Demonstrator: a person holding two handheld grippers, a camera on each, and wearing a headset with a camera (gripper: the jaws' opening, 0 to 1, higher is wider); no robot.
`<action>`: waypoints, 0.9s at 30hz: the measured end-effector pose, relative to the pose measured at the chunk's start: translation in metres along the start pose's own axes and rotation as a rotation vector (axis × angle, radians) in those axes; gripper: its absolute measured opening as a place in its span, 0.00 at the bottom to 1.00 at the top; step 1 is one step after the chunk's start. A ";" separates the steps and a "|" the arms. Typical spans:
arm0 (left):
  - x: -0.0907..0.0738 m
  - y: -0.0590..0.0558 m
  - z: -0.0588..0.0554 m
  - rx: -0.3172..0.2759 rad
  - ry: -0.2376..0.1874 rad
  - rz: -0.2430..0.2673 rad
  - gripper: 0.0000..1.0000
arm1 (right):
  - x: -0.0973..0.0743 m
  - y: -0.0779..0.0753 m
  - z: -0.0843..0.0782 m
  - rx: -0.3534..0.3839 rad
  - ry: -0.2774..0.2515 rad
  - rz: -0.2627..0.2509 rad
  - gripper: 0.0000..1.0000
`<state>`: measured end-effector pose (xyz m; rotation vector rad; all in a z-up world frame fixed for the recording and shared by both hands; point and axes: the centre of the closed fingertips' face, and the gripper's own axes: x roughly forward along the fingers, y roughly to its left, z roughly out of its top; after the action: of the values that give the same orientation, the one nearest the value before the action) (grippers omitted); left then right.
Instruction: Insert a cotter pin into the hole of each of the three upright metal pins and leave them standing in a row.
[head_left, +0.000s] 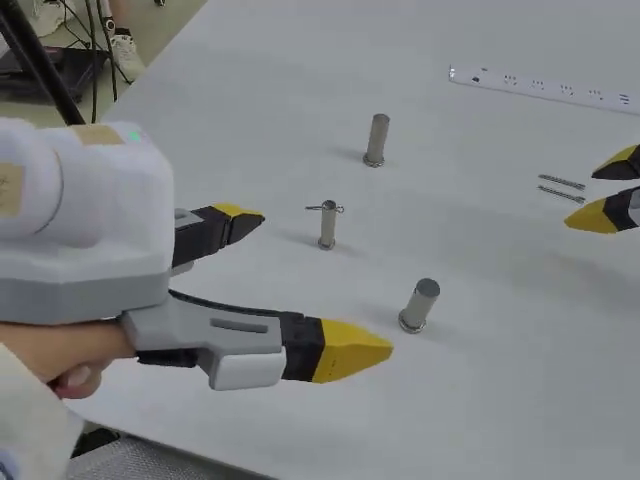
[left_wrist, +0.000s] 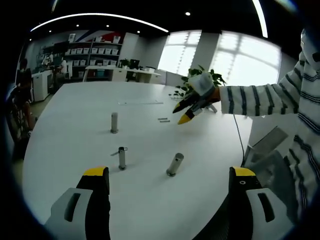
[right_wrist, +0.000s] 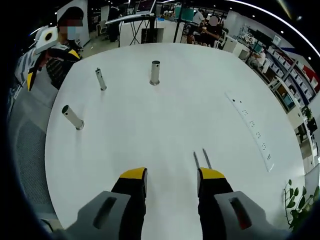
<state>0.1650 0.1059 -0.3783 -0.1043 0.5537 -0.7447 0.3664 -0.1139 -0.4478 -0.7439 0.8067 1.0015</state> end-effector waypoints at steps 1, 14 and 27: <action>0.000 0.000 0.000 -0.002 0.000 0.002 0.99 | 0.004 -0.004 -0.002 -0.009 0.013 -0.004 0.34; 0.004 0.004 -0.001 0.001 0.024 0.003 0.99 | 0.036 -0.032 -0.018 0.037 0.068 -0.027 0.24; 0.006 0.004 -0.001 -0.020 0.029 0.009 0.97 | 0.043 -0.042 -0.020 0.061 0.093 -0.032 0.13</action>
<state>0.1704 0.1053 -0.3827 -0.1096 0.5886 -0.7327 0.4137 -0.1266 -0.4876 -0.7527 0.8992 0.9155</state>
